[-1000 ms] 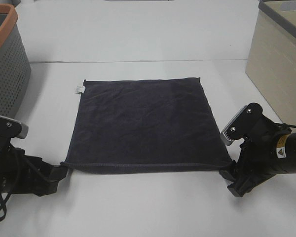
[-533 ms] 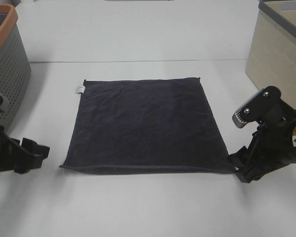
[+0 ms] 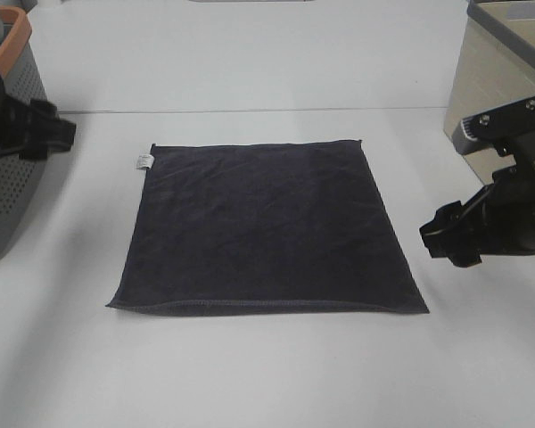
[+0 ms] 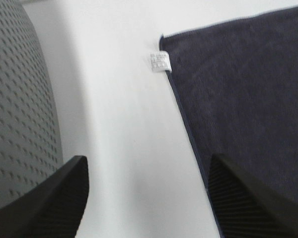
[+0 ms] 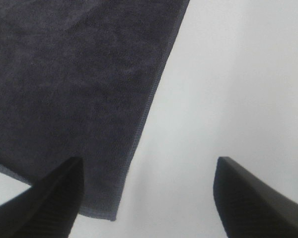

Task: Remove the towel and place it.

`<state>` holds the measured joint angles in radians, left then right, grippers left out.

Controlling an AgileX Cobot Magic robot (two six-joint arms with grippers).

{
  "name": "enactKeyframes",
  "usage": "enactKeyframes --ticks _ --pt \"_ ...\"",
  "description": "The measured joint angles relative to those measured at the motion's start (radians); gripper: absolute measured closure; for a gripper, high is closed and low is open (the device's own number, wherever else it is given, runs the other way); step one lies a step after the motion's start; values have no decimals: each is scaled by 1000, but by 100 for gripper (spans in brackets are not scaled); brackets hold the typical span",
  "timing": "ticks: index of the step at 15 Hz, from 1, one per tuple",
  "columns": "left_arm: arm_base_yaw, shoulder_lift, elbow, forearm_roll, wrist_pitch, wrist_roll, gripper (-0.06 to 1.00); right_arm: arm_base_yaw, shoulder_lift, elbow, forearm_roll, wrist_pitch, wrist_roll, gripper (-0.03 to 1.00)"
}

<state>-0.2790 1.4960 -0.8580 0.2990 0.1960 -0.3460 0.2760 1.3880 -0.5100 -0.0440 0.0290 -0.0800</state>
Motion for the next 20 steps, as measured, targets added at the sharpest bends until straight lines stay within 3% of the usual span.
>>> enactKeyframes --ticks 3,8,9,10,14,16,20 --pt "0 0 -188 -104 178 107 30 0 2 -190 32 235 20 25" --pt "10 12 -473 -285 377 286 30 0 7 -470 22 454 163 26" --pt "24 18 -536 -293 418 286 30 0 20 -557 -10 521 204 26" --pt "69 27 -639 -299 505 283 30 0 83 -750 -89 686 255 26" --pt "190 41 -814 -299 712 283 30 -1 246 -1124 -146 992 243 26" --pt "261 43 -858 -299 781 281 30 -1 305 -1261 -146 1086 195 26" --pt "364 44 -910 -293 903 286 30 -2 338 -1417 -146 1179 154 26"
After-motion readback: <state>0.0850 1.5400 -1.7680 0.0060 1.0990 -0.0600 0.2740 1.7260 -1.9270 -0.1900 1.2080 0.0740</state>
